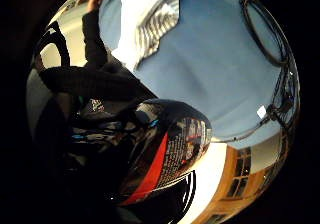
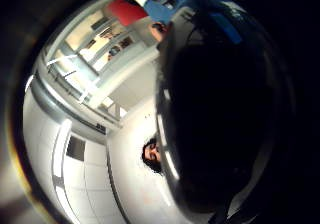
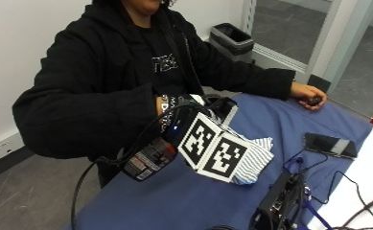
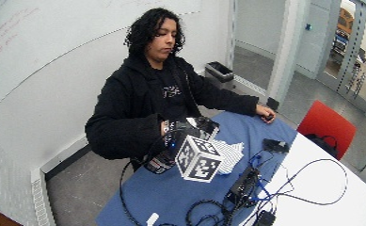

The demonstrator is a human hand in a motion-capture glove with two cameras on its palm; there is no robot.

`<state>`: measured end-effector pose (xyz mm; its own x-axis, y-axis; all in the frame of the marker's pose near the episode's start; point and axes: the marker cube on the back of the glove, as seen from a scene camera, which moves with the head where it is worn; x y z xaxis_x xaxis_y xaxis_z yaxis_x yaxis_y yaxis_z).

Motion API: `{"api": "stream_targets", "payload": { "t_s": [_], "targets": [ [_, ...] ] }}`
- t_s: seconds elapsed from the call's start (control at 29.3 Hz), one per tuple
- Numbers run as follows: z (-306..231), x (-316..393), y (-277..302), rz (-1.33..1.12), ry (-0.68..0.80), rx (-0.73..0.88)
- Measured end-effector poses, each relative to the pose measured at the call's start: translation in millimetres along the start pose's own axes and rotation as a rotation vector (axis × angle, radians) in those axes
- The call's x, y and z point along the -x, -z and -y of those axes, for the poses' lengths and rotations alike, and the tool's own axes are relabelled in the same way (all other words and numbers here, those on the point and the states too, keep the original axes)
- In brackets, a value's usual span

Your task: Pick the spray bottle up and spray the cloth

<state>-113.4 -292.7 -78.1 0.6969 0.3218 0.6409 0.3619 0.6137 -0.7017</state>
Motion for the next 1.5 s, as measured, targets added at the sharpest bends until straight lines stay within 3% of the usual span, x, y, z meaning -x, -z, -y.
{"api": "stream_targets", "payload": {
  "t_s": [0.34,0.96,1.3,1.5],
  "targets": [
    [14.2,-9.4,-36.1,-0.169,-0.268,0.149],
    [65.1,-40.6,-88.7,-0.317,-0.519,0.318],
    [70.9,-37.5,-90.1,-0.313,-0.512,0.314],
    [74.1,28.9,-73.5,-0.317,-0.292,0.191]
  ]
}}
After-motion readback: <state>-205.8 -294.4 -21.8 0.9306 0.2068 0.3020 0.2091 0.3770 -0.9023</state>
